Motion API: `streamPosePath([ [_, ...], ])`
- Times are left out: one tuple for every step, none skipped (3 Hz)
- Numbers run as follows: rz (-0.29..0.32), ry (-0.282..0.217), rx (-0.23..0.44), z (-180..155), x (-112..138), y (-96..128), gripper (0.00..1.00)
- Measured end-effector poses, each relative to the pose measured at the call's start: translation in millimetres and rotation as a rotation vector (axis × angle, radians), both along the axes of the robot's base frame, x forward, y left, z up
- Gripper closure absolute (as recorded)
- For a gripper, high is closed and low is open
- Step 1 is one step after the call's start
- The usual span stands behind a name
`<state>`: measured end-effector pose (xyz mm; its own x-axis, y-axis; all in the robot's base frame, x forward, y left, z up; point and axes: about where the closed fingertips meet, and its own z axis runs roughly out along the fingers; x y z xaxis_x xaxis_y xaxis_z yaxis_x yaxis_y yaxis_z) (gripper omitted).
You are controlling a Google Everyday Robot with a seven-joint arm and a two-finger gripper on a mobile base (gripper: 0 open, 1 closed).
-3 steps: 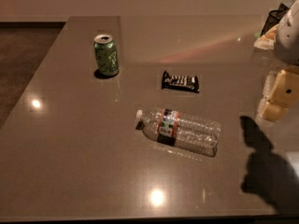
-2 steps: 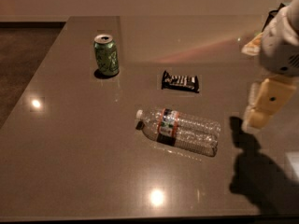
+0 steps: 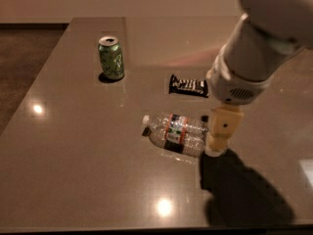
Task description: Pick water bottle
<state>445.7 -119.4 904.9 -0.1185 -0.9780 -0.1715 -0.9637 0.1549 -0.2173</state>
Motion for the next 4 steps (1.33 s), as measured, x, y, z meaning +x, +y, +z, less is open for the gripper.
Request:
streamPosePath([
  [0.032, 0.022, -0.015, -22.1, 4.6, 20.6, 0.0],
  [0.06, 0.055, -0.037, -41.8, 4.2, 33.2, 0.0],
  [0.071, 0.086, -0.049, -53.6, 4.5, 38.4, 0.13],
  [0.071, 0.116, -0.053, -57.0, 5.0, 39.0, 0.38],
])
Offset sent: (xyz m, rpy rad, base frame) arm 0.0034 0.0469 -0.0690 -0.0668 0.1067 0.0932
